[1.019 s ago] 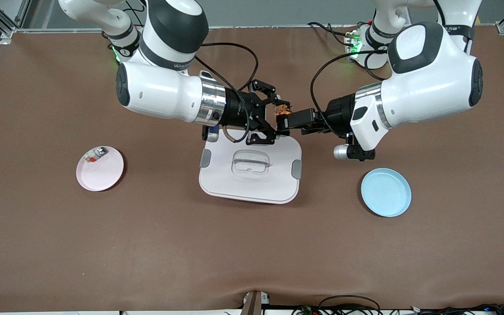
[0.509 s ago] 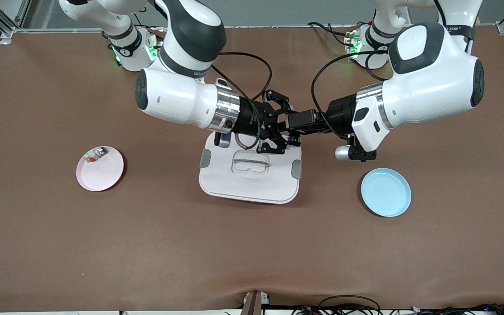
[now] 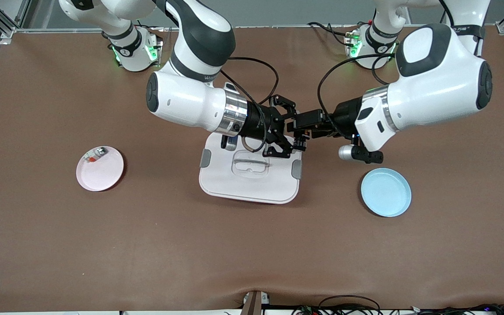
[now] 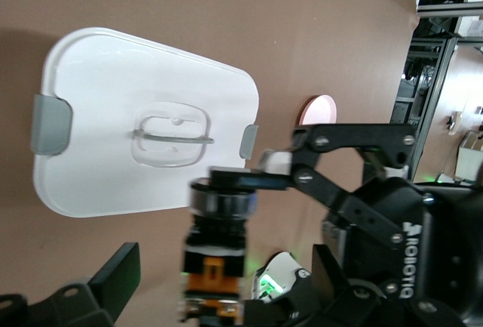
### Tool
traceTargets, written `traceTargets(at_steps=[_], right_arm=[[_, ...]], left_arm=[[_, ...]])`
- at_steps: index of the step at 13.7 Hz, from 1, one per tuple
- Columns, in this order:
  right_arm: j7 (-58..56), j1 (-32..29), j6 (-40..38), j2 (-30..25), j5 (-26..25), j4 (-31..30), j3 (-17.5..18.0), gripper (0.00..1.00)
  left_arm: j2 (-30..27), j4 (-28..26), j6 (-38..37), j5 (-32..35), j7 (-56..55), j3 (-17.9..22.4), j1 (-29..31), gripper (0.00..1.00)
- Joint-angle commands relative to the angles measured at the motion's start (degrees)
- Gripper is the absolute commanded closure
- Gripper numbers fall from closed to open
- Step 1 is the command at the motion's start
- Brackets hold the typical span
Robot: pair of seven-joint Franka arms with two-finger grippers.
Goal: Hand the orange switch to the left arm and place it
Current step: 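Grasp the switch with the left gripper above the white box, then open the right gripper and withdraw while the left gripper pulls away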
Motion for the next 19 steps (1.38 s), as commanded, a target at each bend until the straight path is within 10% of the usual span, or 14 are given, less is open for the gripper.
traceTargets(at_steps=[1,6,11,18,19], right_arm=[[1.8,0.5,-0.1,1.1,1.2,2.9,-0.6,1.00],[1.7,0.5,-0.1,1.1,1.2,3.0,-0.6,1.00],[1.7,0.5,-0.1,1.5,1.2,3.1,-0.6,1.00],[1.7,0.5,-0.1,1.5,1.2,3.1,-0.6,1.00],[1.7,0.4,-0.1,1.5,1.2,3.1,-0.6,0.78]], left_arm=[[-0.3,0.1,-2.0,0.9,2.9,0.0,1.3,0.00],[-0.3,0.1,-2.0,0.8,2.6,0.0,0.8,0.00],[-0.3,0.1,-2.0,0.8,1.8,-0.1,0.5,1.00],[-0.3,0.2,-2.0,0.7,2.2,-0.2,0.6,1.00],[-0.3,0.2,-2.0,0.7,2.3,-0.2,0.7,1.00]])
